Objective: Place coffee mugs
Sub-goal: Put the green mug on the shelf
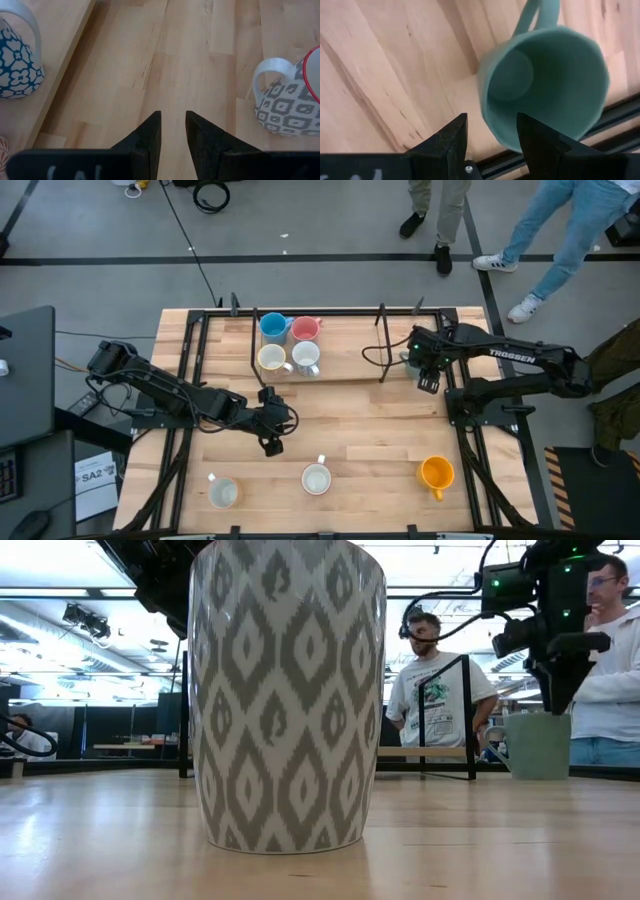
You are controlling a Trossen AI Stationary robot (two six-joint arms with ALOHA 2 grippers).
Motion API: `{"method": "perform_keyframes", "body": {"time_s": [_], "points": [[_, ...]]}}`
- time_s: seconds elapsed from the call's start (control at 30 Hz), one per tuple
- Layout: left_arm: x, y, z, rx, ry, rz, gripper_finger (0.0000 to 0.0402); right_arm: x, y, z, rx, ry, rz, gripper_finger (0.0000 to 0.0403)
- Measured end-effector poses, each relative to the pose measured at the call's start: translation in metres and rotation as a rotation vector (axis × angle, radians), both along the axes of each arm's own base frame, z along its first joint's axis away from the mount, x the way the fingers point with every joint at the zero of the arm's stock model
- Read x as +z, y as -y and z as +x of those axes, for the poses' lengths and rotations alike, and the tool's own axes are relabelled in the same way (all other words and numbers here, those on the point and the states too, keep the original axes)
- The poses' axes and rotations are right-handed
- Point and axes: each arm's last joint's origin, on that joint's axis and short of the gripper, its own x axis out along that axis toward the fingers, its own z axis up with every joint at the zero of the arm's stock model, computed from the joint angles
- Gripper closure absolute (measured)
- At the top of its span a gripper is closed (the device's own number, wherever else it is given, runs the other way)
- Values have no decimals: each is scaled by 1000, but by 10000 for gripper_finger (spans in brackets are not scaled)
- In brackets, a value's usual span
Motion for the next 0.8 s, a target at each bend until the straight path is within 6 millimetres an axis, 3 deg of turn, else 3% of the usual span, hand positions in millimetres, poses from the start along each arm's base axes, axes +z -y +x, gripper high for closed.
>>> {"method": "perform_keyframes", "body": {"time_s": [0.57, 0.8], "points": [[0, 0, 0, 0, 0, 0, 306, -13, 4, 7, 67, -49, -22, 241], [0, 0, 0, 1, 0, -1, 306, -26, 9, 16, 51, -132, 4, 294]]}}
